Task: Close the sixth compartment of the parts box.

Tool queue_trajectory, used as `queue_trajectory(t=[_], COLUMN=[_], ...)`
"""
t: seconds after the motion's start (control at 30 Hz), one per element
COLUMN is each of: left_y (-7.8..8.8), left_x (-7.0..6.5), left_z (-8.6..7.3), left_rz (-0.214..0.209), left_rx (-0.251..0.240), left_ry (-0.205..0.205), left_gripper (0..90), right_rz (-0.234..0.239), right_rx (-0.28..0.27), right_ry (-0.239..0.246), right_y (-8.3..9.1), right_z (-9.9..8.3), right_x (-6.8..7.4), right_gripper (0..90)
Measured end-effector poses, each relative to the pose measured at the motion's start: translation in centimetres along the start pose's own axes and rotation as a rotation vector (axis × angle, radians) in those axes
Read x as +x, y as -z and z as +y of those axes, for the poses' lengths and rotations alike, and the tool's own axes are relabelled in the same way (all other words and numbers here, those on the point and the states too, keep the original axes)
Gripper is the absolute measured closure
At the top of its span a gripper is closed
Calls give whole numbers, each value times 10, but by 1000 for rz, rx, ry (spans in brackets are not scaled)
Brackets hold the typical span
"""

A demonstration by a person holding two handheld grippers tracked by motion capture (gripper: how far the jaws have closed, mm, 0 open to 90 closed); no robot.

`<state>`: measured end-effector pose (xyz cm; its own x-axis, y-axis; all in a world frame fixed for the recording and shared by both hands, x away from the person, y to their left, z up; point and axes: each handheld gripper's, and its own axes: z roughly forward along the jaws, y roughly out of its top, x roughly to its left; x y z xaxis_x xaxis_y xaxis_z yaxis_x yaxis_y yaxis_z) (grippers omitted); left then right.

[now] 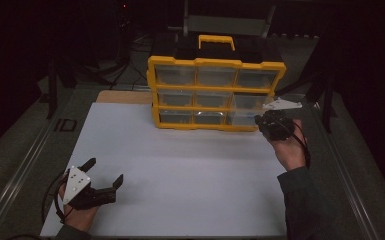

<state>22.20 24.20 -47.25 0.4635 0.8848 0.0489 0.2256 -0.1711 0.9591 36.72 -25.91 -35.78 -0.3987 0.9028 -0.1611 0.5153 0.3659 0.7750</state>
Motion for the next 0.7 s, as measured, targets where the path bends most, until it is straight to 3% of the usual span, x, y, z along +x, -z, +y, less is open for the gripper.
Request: queue_trajectory(t=[0.7], left_y=[0], left_x=[0], left_z=[0], left_rz=[1], left_rx=[-3], left_ry=[1], left_gripper=[0], right_rz=[-40], right_rx=[-14], right_ry=[-10], right_y=[-9], right_z=[5], right_x=[-1], right_gripper=[891])
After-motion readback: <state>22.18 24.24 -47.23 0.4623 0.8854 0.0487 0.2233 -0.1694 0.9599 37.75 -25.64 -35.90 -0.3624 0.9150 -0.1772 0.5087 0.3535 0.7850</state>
